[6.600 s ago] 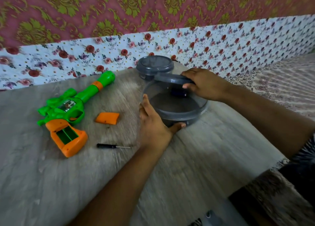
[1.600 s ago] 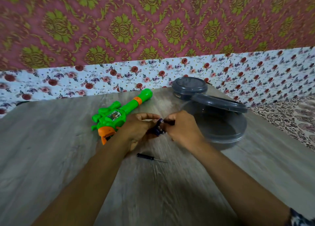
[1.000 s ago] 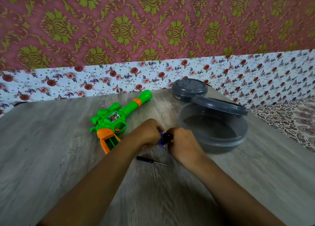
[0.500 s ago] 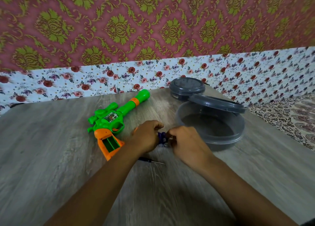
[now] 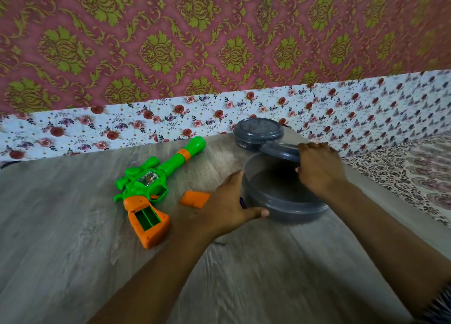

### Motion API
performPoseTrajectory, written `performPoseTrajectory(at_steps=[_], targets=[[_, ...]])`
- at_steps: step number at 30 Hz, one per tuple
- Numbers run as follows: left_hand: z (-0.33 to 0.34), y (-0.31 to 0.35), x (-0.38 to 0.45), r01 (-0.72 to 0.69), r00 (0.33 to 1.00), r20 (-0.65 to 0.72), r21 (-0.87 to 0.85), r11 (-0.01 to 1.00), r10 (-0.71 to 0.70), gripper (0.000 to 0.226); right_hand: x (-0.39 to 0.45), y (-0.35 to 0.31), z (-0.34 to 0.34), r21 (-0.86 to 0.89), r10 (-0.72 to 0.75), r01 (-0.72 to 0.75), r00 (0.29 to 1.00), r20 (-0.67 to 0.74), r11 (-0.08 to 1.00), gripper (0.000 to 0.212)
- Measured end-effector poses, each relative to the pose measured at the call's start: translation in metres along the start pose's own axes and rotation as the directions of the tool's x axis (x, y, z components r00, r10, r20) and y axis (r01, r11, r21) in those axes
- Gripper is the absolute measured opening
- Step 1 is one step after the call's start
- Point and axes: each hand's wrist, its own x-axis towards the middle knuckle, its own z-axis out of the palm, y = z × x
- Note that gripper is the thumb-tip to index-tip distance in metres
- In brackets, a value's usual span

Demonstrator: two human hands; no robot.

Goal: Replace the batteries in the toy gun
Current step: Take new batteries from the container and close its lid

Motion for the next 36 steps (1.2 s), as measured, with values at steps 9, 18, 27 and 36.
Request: performPoseTrajectory(at_steps=[9, 18, 27, 36], targets=[[0.009, 0.003, 0.008, -0.025, 0.998, -0.058, -0.080, 0.996, 0.020, 0.094, -0.029, -0.009, -0.002, -0.116, -0.159, 0.145, 0.980, -0.118, 0.983, 0.038], [0.009, 0.009, 0.007, 0.081, 0.996, 0.036, -0.126, 0.989, -0.077, 0.129, -0.061, -0.030, -0.009, 0.032, -0.206, 0.212, 0.970, -0.132, 0.977, 0.040], [0.001, 0.008, 0.013, -0.177, 0.983, 0.006, 0.279, 0.944, 0.183, 0.113, -0.056, -0.013, -0.026, 0.110, -0.409, 0.403, 0.911, 0.046, 0.909, 0.040], [0.002, 0.012, 0.018, -0.293, 0.956, 0.146, 0.501, 0.815, 0.254, 0.078, -0.034, 0.024, 0.008, -0.007, -0.438, 0.456, 0.860, 0.263, 0.890, 0.111]])
